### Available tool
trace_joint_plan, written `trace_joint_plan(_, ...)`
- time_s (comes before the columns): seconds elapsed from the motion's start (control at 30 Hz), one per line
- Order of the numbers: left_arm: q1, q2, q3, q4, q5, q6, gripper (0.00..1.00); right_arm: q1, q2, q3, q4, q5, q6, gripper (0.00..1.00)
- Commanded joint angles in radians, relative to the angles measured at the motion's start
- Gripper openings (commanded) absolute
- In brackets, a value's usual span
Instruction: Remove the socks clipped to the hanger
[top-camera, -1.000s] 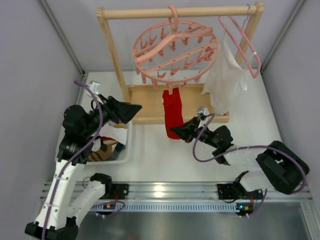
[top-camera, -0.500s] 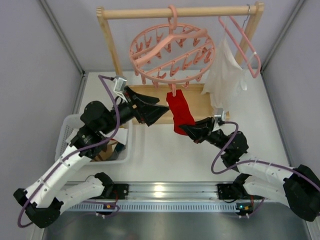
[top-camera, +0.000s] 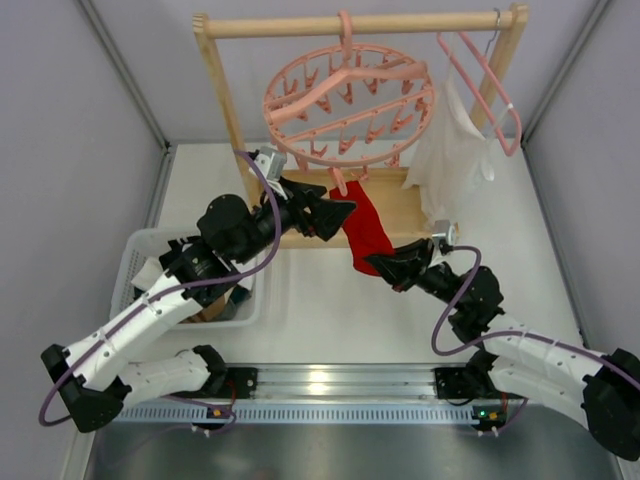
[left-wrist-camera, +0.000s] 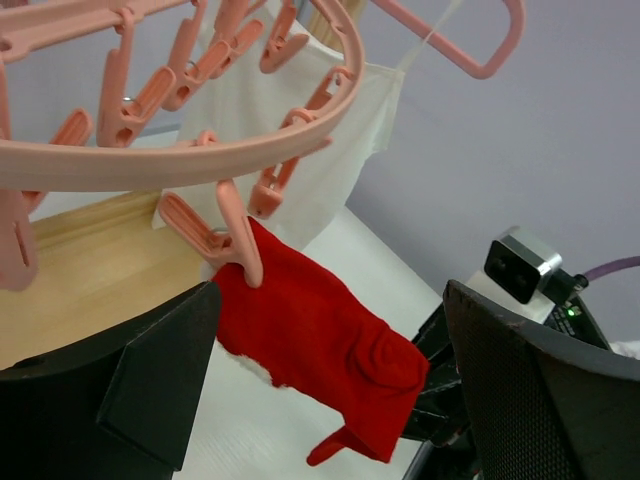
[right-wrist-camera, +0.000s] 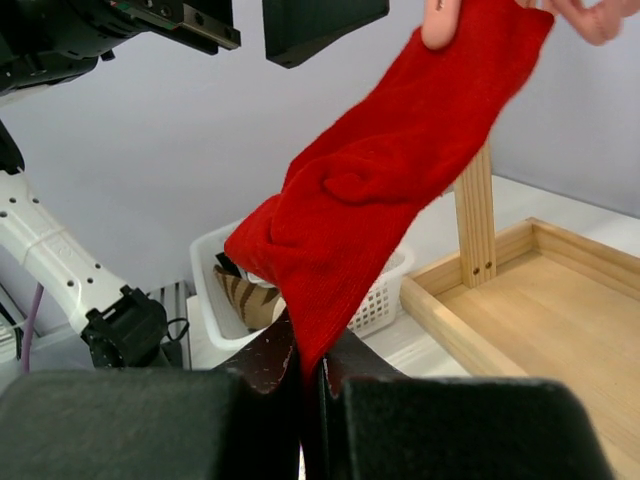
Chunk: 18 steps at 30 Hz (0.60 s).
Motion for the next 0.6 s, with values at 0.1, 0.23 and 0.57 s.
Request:
trace_joint_plan(0.1,-0.002,0.028,0.068,0.051,-0.110,0.076,0.94,0.014,-0.056,0.004,-0.051,0.000,-0.014,0.00)
trace_joint_plan(0.23,-0.002,0.054,0.088,0.053,-0.136,0.079,0.89,0.017,-0.076,0.002,-0.064,-0.004,-0.011,0.00)
trace_joint_plan(0.57,0.003,0.115,0.109,0.054,-0.151,0.069,0.79,0.023,-0.099,0.002,-0.079,-0.004,-0.008,0.00)
